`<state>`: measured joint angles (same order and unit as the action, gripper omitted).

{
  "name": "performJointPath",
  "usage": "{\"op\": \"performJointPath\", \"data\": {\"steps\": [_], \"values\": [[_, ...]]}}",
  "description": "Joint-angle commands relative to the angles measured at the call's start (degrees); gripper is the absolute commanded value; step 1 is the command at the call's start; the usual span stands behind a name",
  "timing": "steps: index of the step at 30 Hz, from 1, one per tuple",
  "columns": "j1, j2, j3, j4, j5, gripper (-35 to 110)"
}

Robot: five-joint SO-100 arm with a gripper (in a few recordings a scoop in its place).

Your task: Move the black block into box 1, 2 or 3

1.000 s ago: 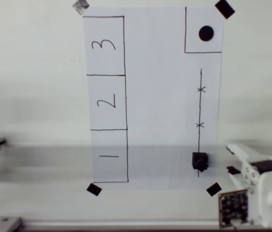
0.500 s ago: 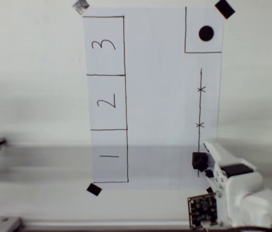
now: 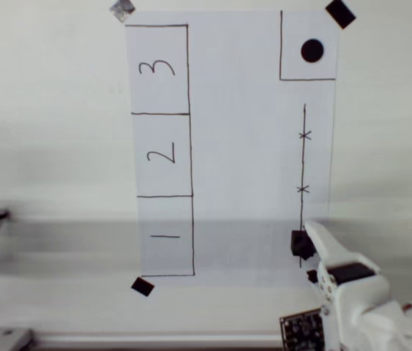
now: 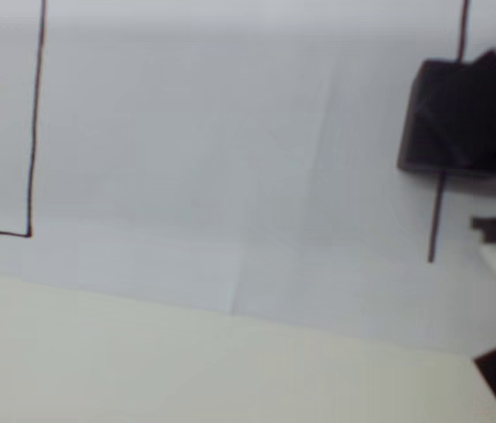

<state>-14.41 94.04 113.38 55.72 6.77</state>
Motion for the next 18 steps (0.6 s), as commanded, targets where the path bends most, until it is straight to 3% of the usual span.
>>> {"op": "performJointPath", "data": {"steps": [1, 18], "values": [[-1.76, 0.09, -3.43, -0.70, 1.05, 29], [-1.14, -3.60, -3.16, -3.25, -0.88, 29]]}}
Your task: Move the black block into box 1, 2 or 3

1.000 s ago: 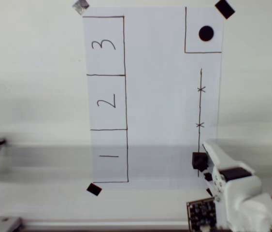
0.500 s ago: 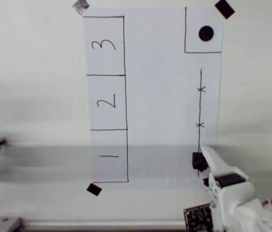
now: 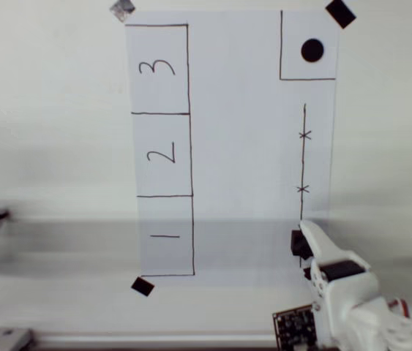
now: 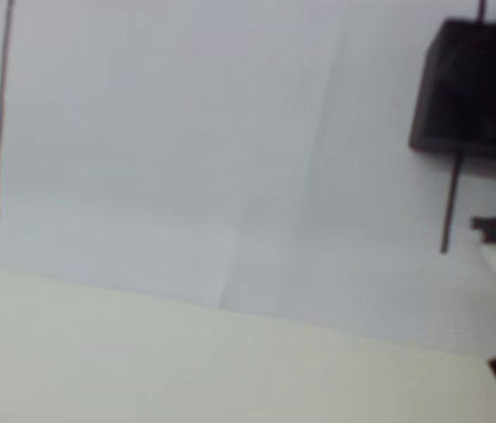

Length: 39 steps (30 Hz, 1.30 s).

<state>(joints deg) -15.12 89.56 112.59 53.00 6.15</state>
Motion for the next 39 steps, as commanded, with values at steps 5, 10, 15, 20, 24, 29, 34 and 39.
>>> {"op": "performJointPath", "data": {"steps": [5, 10, 15, 20, 24, 29, 34, 39], "values": [[0.09, -0.26, -1.76, -2.37, -0.79, 28], [0.53, -0.88, -0.88, -3.60, -1.41, 28], [0.79, -0.88, 0.00, -4.48, -1.85, 28], [0.62, -0.62, 0.79, -4.57, -1.76, 28], [0.35, 0.79, 2.55, -4.57, -1.67, 28], [0.00, 2.29, 4.31, -4.83, -1.76, 28], [-0.09, 2.72, 5.19, -5.27, -1.76, 28], [-0.09, 2.72, 5.45, -6.15, -1.49, 26]]}}
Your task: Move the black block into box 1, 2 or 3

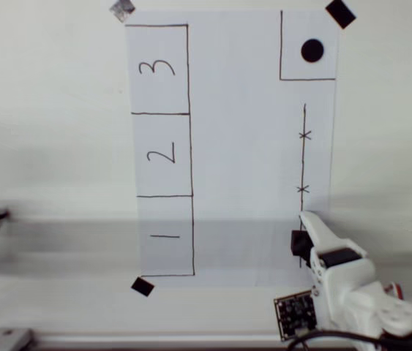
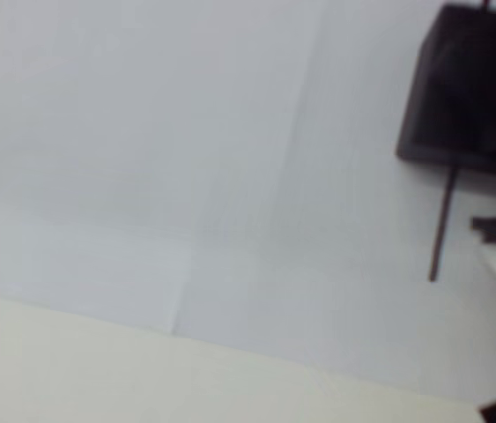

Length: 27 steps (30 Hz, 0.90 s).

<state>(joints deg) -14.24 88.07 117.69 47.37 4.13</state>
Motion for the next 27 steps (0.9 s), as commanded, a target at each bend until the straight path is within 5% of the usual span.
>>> {"op": "performJointPath", "data": {"steps": [1, 9, 27], "values": [[-0.97, 4.22, 0.35, -0.70, 0.62, 25], [-1.14, 4.22, 0.09, -2.02, 1.67, 1], [0.88, 8.17, -6.94, -2.20, 3.43, 0]]}}
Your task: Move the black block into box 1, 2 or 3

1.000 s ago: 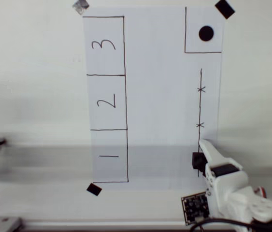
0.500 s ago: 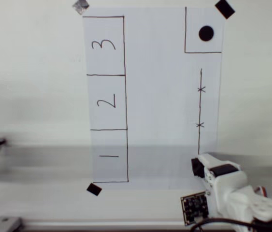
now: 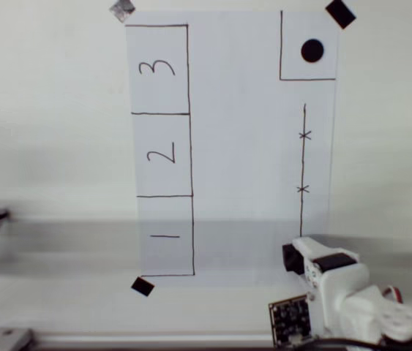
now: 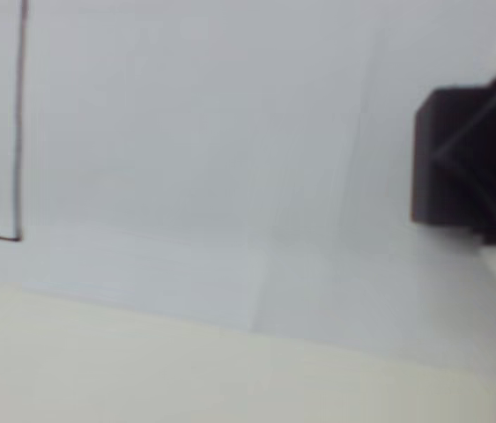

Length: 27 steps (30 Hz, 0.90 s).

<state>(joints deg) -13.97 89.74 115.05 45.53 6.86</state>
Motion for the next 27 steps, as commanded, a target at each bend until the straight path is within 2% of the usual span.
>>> {"op": "performJointPath", "data": {"steps": [1, 9, 27], "values": [[0.79, 6.77, -4.75, -0.35, 0.79, 0], [2.11, 3.52, -13.45, -0.35, 1.49, 0], [4.57, -19.16, -39.38, -0.26, 2.72, 0]]}}
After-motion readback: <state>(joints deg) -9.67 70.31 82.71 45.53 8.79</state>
